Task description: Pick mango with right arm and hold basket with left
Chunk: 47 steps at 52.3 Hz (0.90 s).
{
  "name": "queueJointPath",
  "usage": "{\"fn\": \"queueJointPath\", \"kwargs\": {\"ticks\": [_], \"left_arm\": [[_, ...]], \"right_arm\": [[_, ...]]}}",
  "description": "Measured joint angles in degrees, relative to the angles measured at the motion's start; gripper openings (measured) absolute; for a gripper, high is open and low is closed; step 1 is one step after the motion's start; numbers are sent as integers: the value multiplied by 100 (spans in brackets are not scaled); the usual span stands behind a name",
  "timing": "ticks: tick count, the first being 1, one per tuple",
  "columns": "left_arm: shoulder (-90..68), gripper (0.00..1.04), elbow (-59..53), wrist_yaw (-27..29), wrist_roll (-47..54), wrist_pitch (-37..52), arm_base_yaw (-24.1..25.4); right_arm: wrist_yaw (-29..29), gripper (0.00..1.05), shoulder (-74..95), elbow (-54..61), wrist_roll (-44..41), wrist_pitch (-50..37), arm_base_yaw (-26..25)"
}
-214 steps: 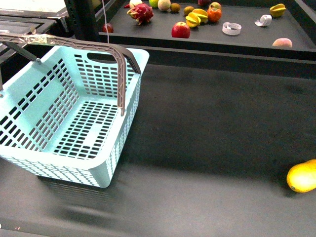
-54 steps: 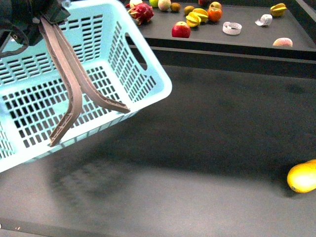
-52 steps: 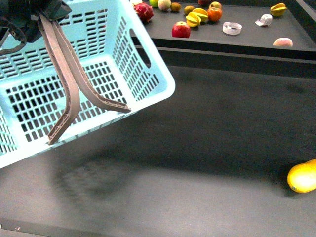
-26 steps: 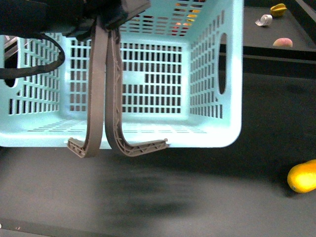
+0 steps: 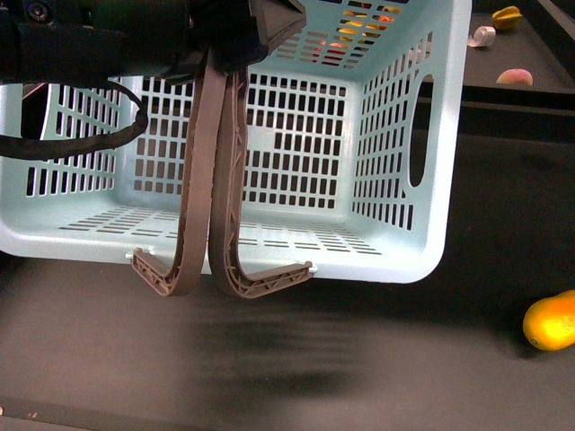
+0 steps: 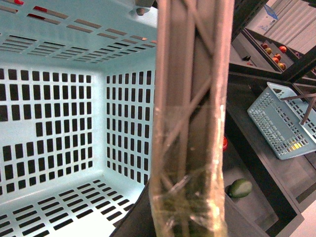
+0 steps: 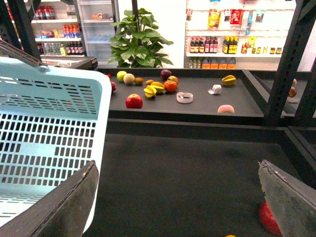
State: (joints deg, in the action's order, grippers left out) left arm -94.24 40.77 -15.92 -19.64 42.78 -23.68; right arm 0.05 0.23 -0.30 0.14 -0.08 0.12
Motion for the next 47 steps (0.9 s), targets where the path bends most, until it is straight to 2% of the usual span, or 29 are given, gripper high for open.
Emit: {"fn": "queueJointPath", "kwargs": {"ticks": [47], "left_arm": [[0,9,-72,46,59,-11,7]], "right_arm": [[0,97,0,0,0,0,0]]}}
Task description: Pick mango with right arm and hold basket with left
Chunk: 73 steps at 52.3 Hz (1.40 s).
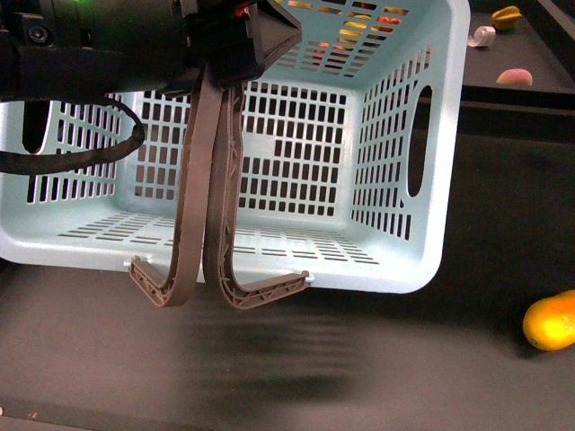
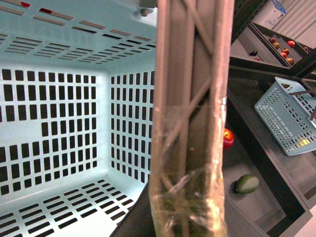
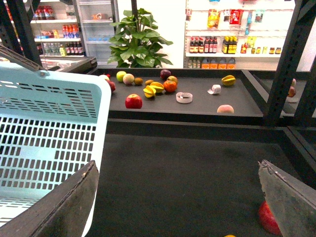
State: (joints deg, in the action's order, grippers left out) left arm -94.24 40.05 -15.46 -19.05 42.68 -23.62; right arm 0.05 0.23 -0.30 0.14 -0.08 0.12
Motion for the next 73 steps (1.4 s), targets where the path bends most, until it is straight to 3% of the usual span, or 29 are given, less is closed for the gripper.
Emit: {"fn": "queueJointPath", "kwargs": {"ticks": [4,7,10,18,28,36,47,73], "left_arm": [[0,9,0,0,-2,0,0],[0,9,0,0,0,0,0],[0,9,0,-7,0,0,0],[0,9,0,-2,15,0,0],[0,9,0,0,24,0,2],[0,9,0,0,26,0,4],[0,9,0,-2,37,0,4],[0,9,0,0,37,0,4]], "right_arm": [[-7,97,2,2,2,-7,4],[-1130,97,341,9,118,-647,247],[-1606,97,1145,4,219,-1532,133],[-1191,97,3449,-140,544,-3165,-496],[-909,97,6398,-824,876,-4275,-975],[-476,97,8561,-1370,1290,-4647,-1196],[-658,97,11018,-2052,1836,-5298,-1237],[-1051,97,13877,-3460,2238,-5558,-1434]]}}
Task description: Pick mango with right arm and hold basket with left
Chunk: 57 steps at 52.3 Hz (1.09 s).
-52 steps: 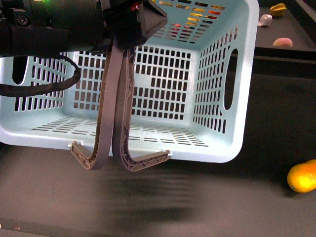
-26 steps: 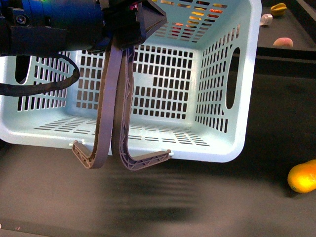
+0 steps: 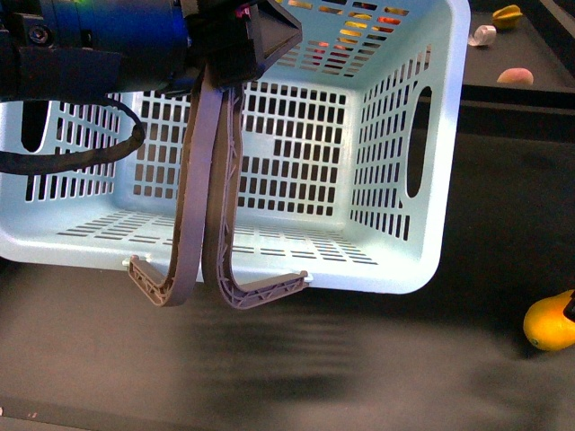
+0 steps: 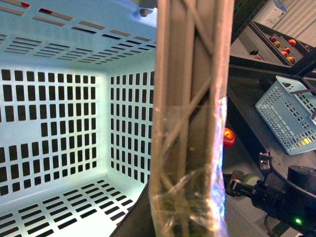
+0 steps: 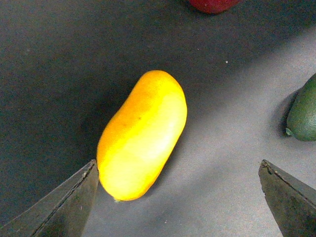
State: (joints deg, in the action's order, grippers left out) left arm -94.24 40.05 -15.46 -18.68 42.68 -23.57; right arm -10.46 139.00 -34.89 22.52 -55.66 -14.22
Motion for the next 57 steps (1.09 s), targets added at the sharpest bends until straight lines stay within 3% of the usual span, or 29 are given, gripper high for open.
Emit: {"fn": "queueJointPath", "kwargs": {"ticks": [26,57], "left_arm": [[0,9,0,0,2,0,0],[0,9,0,0,2,0,0]], "right_arm": [[-120,97,1097,-1231,-90,66,-83],[-122,97,1753,-2262,-219,208,168]]}}
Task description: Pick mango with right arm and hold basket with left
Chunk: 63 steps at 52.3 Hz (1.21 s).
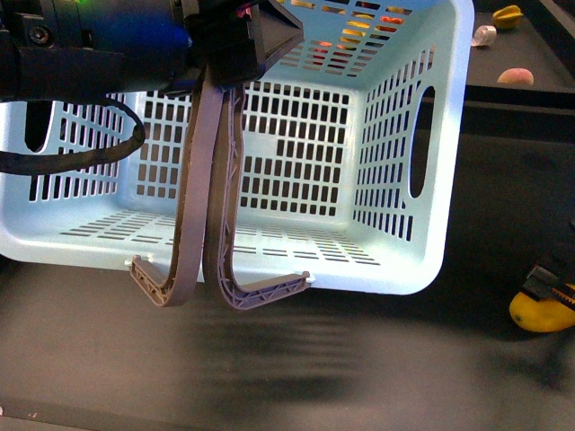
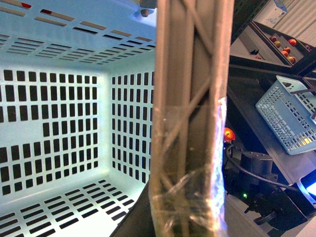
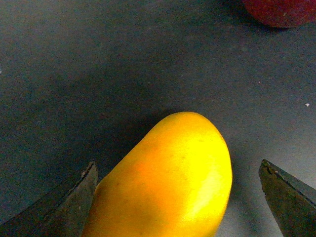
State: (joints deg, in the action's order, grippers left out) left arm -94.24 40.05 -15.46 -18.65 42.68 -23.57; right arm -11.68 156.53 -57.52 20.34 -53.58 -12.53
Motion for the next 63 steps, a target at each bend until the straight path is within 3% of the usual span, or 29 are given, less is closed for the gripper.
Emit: {"fn": "queueJointPath", "kwargs": {"ticks": [49,63], "left_arm": [[0,9,0,0,7,0,0],[0,9,0,0,7,0,0]], "right_arm": [[249,97,260,-247,-688,450,168],[262,62,345,-496,-732,699,179]]}}
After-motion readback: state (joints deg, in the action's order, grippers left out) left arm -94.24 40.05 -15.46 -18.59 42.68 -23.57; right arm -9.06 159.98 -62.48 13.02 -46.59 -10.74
